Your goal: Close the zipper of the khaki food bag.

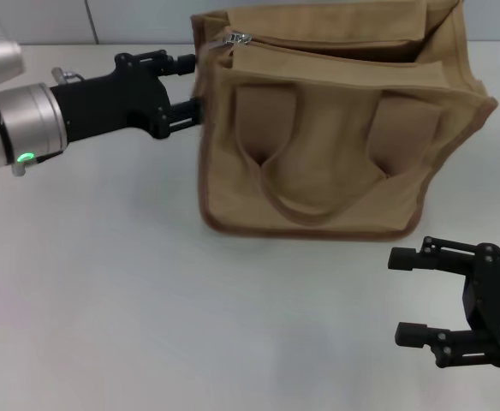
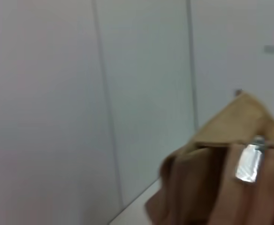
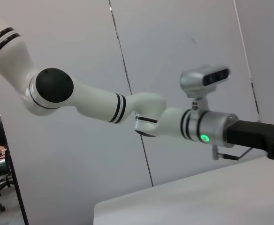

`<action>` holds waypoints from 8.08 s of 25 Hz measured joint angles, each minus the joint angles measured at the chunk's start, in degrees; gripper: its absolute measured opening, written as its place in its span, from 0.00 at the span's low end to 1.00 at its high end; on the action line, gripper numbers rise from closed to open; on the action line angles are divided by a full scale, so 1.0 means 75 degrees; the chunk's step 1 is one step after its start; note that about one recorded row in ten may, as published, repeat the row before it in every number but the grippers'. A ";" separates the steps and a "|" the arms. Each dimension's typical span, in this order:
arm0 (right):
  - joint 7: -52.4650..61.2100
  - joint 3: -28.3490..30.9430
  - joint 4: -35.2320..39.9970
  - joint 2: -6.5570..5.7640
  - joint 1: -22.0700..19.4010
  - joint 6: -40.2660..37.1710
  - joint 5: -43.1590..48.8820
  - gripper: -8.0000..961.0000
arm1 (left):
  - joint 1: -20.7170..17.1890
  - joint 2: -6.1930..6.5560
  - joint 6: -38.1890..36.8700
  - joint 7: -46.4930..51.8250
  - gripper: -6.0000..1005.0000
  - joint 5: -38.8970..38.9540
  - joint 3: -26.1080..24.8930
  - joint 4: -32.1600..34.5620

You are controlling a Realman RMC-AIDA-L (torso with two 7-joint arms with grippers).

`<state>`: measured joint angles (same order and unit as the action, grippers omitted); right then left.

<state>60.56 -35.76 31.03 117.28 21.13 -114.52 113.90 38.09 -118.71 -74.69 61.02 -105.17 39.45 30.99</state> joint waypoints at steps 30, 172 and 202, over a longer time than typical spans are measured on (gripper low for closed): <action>0.0790 0.1662 -0.0337 0.0000 0.0462 -0.1128 -0.0154 0.80 | -0.0550 -0.0005 -0.2009 -0.0693 0.04 0.1944 0.0008 -0.0282; 0.7508 -0.3564 0.4578 0.0242 0.2639 0.4083 -0.0194 0.24 | 0.0242 -0.0039 -0.2163 -0.0989 0.04 0.2317 0.0048 -0.1027; 0.8998 -0.2946 0.5023 0.0243 0.2274 0.4237 0.0713 0.02 | 0.0073 -0.0023 -0.2248 -0.0918 0.04 0.2711 0.0054 -0.1038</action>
<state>128.04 -57.86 68.70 119.11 38.18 -82.74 119.25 38.64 -118.88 -91.55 54.14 -84.83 39.86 23.21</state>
